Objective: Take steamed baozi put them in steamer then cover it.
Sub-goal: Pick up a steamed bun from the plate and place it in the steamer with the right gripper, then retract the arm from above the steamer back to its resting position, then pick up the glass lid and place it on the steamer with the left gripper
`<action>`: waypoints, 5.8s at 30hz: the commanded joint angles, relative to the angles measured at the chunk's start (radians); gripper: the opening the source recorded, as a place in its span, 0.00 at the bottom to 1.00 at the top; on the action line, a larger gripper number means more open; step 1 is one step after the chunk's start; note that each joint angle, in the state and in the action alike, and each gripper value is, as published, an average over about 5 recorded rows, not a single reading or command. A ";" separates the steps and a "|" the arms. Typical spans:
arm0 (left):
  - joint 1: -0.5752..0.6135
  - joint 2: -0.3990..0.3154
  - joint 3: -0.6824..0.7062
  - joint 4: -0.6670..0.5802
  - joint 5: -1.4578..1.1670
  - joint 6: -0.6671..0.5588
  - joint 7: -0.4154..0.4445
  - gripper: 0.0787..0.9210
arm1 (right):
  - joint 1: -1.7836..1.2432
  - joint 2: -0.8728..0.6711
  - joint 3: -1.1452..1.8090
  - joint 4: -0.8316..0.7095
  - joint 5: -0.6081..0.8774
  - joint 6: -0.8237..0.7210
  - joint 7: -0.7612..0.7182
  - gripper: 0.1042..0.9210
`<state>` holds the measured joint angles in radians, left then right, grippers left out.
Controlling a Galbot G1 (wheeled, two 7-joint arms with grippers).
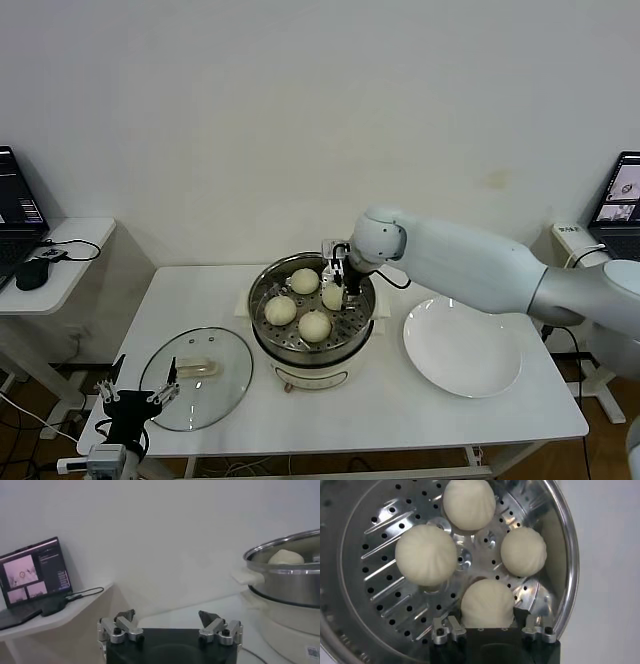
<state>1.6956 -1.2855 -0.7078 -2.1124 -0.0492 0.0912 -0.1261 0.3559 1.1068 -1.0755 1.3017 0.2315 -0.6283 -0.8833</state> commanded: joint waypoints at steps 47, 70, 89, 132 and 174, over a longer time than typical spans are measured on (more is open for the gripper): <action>0.019 0.106 -0.038 0.325 1.161 -0.292 -0.129 0.88 | -1.915 0.327 1.935 0.553 -0.055 0.803 0.721 0.88; -0.243 0.152 0.113 0.503 1.279 -0.246 -0.047 0.88 | -1.953 0.377 2.000 0.514 -0.099 0.868 0.749 0.88; -0.386 0.157 0.143 0.582 1.280 -0.232 -0.026 0.88 | -1.957 0.401 2.000 0.477 -0.131 0.894 0.751 0.88; -0.374 0.172 0.106 0.533 1.164 -0.213 -0.079 0.11 | -1.965 0.395 1.967 0.482 -0.184 0.886 0.721 0.88; -0.865 0.206 0.751 0.157 1.065 0.456 0.409 0.09 | -1.950 0.454 1.815 0.462 -0.463 0.928 0.760 0.88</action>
<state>1.0708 -0.9574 -0.2310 -2.0127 0.9088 0.4111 0.1649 -1.5990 1.5458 0.7721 1.7679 -0.1531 0.2975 -0.1334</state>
